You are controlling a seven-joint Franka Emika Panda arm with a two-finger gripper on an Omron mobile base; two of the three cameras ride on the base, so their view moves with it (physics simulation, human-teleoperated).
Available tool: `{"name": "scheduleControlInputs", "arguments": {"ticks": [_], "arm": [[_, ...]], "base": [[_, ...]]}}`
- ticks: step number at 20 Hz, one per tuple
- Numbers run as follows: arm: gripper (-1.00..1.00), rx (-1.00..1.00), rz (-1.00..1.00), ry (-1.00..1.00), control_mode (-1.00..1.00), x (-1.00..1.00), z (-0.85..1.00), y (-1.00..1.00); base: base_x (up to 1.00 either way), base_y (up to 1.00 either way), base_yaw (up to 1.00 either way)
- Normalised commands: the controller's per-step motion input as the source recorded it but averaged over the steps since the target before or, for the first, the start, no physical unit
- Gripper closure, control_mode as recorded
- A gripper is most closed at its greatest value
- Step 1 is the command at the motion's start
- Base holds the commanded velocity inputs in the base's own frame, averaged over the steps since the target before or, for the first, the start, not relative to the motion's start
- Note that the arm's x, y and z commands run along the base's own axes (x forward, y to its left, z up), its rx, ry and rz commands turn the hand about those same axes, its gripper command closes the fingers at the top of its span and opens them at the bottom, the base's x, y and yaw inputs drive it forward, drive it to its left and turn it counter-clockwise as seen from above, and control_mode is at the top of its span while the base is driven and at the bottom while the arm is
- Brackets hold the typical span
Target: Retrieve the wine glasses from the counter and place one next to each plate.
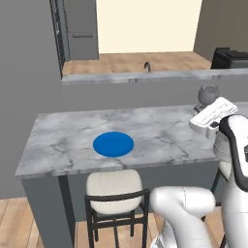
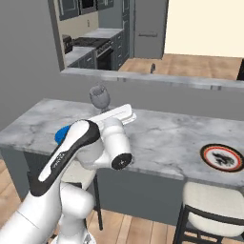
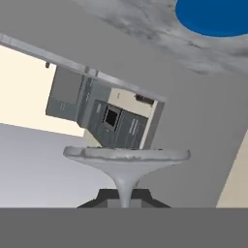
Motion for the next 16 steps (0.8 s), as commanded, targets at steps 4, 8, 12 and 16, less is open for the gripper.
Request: {"name": "scheduleControlInputs", "arguments": {"ticks": [4,8,12,16], "arm": [[1.00,-0.10,0.41,0.00,-1.00,0.51,-0.64,0.04],[1.00,-0.02,0.38,0.01,-1.00,0.67,-0.54,0.13],[1.00,0.00,0.37,0.03,-1.00,0.57,-0.37,0.17],[1.00,0.00,0.34,0.13,-1.00,0.55,-0.28,0.21]], "base": [[0.00,0.00,0.00],[0.00,0.00,0.00],[0.00,0.00,0.00],[0.00,0.00,0.00]]}}
